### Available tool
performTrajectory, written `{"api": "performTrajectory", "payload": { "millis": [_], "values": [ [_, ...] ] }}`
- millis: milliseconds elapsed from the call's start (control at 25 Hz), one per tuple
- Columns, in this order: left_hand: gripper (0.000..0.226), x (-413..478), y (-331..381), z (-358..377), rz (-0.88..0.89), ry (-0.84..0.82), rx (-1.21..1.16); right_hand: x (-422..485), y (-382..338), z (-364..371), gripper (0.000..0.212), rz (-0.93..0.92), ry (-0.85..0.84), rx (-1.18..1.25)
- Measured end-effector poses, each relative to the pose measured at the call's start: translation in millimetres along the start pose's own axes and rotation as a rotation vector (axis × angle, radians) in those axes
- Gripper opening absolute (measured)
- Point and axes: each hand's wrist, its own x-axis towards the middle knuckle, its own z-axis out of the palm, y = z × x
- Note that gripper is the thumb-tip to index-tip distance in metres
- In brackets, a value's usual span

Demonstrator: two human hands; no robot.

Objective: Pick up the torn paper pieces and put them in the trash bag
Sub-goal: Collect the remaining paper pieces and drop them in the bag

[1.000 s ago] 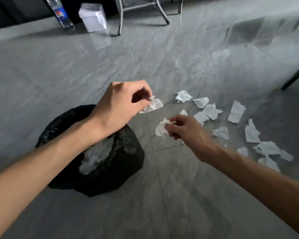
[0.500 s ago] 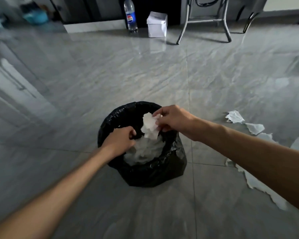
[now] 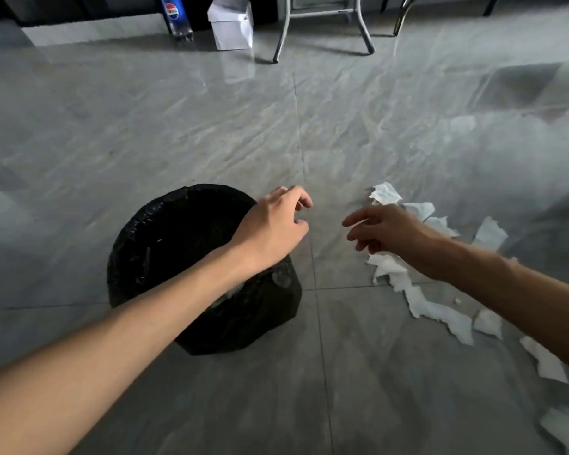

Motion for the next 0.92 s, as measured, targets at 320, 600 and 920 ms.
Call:
{"api": "performTrajectory", "payload": {
  "millis": [320,600,920],
  "values": [
    [0.032,49,62,131,0.230,-0.551,0.178,-46,204,-73,0.039,0.254,0.159,-0.713],
    [0.043,80,41,236,0.180,-0.502,0.306,-42,242,-53,0.014,0.038,0.247,-0.675],
    [0.007,73,25,277,0.288,-0.191,0.281,-64,268,-105,0.008,0.115,0.530,-0.743]
  ]
}}
